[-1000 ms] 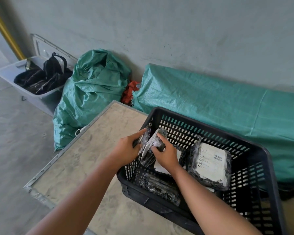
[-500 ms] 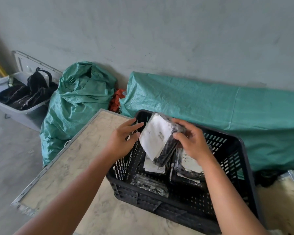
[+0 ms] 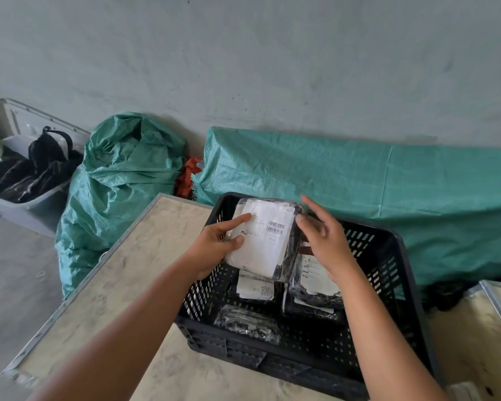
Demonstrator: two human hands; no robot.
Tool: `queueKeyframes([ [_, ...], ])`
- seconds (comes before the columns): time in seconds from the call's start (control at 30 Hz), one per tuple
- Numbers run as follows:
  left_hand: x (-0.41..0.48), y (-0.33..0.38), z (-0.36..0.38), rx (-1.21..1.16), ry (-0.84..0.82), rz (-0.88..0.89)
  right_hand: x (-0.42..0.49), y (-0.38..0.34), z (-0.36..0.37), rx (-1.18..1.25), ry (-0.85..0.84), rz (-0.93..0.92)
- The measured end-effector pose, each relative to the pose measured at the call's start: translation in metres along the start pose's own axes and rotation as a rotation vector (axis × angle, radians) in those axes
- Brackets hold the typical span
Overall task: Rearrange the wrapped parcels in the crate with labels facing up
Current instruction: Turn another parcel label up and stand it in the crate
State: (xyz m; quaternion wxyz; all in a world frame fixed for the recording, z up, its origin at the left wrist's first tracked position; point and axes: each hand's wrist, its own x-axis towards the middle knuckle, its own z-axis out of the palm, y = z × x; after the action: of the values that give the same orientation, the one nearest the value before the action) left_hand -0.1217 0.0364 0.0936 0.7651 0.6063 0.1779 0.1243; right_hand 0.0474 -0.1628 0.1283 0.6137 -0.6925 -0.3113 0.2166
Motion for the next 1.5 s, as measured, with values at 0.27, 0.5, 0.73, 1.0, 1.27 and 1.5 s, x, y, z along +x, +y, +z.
queueKeyframes([
  [0.27,0.042,-0.048,0.01,0.138,0.22,-0.164,0.011,0.062,0.026,-0.386,-0.132,0.297],
  [0.5,0.072,-0.081,0.0,0.488,0.184,-0.392,0.032,0.107,0.056,-0.541,-0.27,0.398],
  [0.73,0.075,-0.107,-0.01,0.746,-0.033,-0.432,0.047,0.134,0.072,-0.733,-0.322,0.566],
  [1.0,0.08,-0.125,-0.021,0.903,-0.161,-0.443,0.057,0.136,0.077,-0.829,-0.435,0.733],
  [1.27,0.079,-0.136,-0.017,1.083,-0.163,-0.4,0.057,0.126,0.082,-0.918,-0.442,0.769],
  [1.5,0.069,-0.112,0.0,1.082,-0.032,-0.358,0.027,0.117,0.077,-0.935,-0.352,0.505],
])
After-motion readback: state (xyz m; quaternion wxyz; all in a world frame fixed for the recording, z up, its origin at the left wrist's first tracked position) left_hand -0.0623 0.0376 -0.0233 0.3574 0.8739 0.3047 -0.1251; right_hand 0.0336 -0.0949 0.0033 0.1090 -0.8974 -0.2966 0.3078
